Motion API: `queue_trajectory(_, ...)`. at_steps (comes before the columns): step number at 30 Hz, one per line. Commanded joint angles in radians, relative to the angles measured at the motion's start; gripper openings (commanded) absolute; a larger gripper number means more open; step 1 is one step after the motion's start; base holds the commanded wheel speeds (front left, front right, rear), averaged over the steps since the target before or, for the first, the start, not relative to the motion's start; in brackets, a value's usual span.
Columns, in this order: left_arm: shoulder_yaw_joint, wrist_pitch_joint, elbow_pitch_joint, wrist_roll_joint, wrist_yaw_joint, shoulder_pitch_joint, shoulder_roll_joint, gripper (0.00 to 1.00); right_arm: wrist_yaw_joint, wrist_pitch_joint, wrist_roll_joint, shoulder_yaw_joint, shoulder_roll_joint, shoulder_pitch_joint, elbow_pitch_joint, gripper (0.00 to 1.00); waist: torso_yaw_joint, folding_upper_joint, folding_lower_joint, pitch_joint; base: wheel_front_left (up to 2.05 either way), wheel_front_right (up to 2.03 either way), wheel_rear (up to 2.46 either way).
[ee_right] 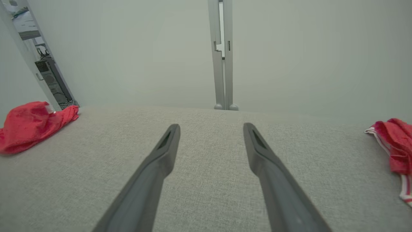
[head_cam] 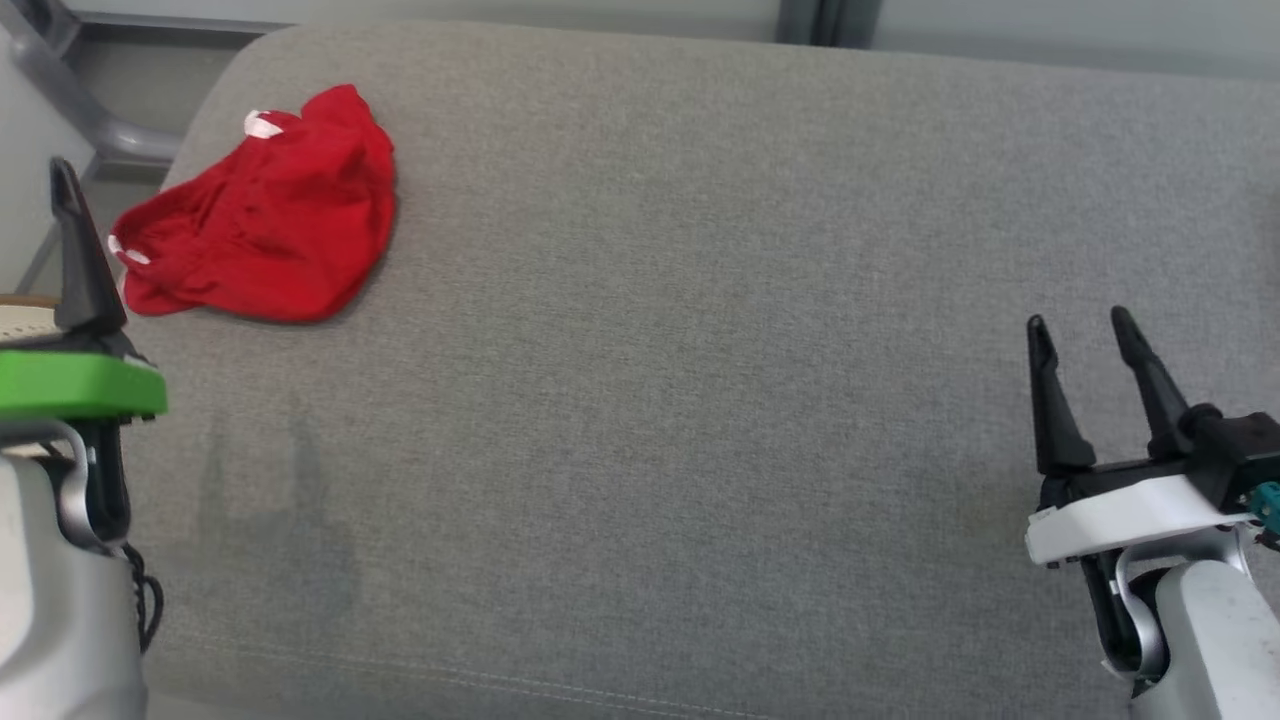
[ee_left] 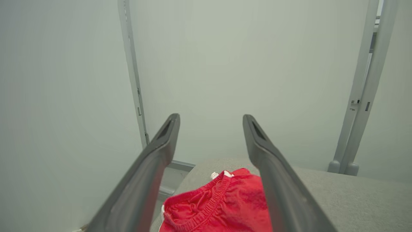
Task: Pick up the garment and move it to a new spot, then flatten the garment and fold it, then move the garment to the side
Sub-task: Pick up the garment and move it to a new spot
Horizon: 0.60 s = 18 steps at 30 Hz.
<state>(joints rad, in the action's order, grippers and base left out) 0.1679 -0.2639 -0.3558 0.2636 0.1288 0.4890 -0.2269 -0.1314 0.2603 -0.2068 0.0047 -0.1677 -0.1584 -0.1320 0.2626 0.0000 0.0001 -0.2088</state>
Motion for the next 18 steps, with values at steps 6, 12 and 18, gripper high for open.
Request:
queue_trajectory(6,-0.024,0.000,-0.079,0.056,0.003,0.200,-0.079,1.00,0.002,-0.019,0.037,-0.081,-0.014,-0.025,0.082,1.00,-0.169,0.0000,-0.0001,-0.246,0.00,0.00,0.00)
queue_trajectory(12,-0.054,0.000,-0.190,0.101,0.003,0.329,-0.145,1.00,0.002,-0.037,0.060,-0.127,-0.007,-0.027,0.152,1.00,-0.205,0.0000,-0.0001,-0.323,0.00,0.00,0.00)
queue_trajectory(18,-0.127,0.000,-0.356,0.184,0.004,0.414,-0.196,1.00,0.002,-0.051,0.075,-0.136,-0.001,-0.031,0.192,1.00,-0.212,0.0000,-0.0001,-0.360,0.00,0.00,0.00)
